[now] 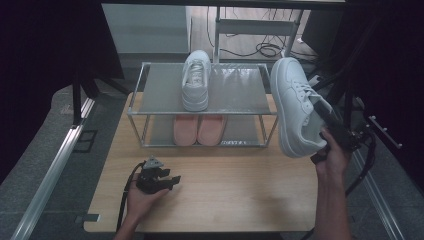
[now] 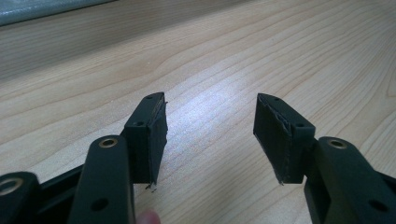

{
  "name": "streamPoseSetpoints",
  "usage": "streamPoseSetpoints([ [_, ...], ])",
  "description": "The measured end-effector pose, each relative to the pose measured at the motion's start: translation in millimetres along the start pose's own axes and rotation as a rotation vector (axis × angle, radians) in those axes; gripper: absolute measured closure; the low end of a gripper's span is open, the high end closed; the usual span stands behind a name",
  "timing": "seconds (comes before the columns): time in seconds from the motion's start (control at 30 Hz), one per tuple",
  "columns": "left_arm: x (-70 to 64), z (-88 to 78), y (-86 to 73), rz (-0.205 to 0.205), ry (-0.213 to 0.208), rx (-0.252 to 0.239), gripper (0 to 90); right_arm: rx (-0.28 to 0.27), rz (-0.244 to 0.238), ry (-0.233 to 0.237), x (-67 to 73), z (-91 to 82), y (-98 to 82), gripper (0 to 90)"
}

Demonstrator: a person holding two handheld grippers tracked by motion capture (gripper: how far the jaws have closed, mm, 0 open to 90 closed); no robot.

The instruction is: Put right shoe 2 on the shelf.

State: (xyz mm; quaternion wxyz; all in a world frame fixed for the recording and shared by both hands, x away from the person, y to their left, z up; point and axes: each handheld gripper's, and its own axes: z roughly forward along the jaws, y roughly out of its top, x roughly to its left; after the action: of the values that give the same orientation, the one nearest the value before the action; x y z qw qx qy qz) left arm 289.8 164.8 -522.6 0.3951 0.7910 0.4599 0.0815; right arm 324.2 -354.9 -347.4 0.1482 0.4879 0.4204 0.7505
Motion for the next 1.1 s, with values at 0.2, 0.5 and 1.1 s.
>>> streamPoseSetpoints([
  [0.2,1.2,-0.7,-0.6,-0.001,0.003,-0.003,44.9,0.007,0.008,0.017,8.1,19.0,0.5,80.9],
  [0.5,2.2,-1.4,-0.6,-0.002,0.006,-0.006,44.9,0.028,0.014,0.032,15.0,46.1,2.6,80.8],
  [1.1,1.7,-1.9,-0.8,0.002,-0.001,-0.01,44.9,0.09,0.002,-0.005,30.5,96.7,-3.0,80.7],
])
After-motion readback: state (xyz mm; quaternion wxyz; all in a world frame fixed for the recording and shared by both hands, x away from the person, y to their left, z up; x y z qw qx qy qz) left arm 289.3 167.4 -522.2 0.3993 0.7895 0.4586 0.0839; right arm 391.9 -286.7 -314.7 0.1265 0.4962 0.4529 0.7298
